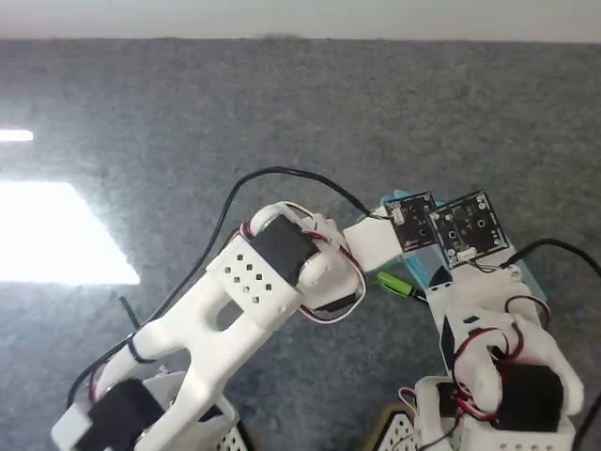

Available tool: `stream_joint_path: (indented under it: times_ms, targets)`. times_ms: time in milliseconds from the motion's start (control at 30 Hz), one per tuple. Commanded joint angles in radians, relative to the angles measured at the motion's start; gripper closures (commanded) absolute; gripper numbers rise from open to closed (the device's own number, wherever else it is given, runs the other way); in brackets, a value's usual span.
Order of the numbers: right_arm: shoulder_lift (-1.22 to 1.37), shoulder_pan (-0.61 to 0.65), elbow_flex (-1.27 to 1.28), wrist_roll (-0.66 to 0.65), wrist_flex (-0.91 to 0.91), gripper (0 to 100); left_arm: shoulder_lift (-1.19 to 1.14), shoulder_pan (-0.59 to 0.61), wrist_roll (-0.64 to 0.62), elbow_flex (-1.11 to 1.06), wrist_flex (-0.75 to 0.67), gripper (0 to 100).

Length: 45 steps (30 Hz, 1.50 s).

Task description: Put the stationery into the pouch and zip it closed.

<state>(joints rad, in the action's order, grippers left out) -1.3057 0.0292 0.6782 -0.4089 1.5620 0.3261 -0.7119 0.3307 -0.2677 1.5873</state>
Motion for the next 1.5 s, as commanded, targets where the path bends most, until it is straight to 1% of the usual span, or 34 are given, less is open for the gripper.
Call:
stream_joint_path:
  times_ms: [0,233,367,500,567,800,900,1133,1367,1467]
  targets:
    - [0.002,0.010,-0.063,-0.002,0.001,99.0,0.028,-0.006,-0.018,0.021,-0.023,99]
    - [-0.002,0.010,-0.063,-0.015,0.001,99.0,0.026,-0.003,-0.018,0.056,-0.018,99]
    - [-0.079,0.013,-0.055,-0.028,0.001,99.0,0.026,0.000,-0.018,0.059,-0.026,99]
    - [-0.134,0.047,-0.055,-0.031,0.018,99.0,0.032,0.000,-0.017,0.061,-0.037,99]
    - [-0.151,0.039,-0.057,-0.031,0.013,99.0,0.037,0.000,-0.017,0.073,-0.028,99]
    - [-0.248,0.045,-0.055,-0.037,-0.039,99.0,0.029,-0.005,-0.014,0.237,0.115,99]
    - [-0.314,0.044,-0.055,-0.035,-0.045,99.0,0.029,-0.005,-0.014,0.271,0.167,99]
    - [-0.361,0.039,0.014,-0.040,-0.050,99.0,0.029,0.038,-0.014,0.259,0.170,99]
    - [-0.360,0.038,0.106,-0.104,-0.090,99.0,0.040,0.038,-0.012,0.185,0.173,99]
    - [-0.360,0.038,0.161,-0.118,-0.111,99.0,0.031,0.040,0.032,0.130,0.173,99]
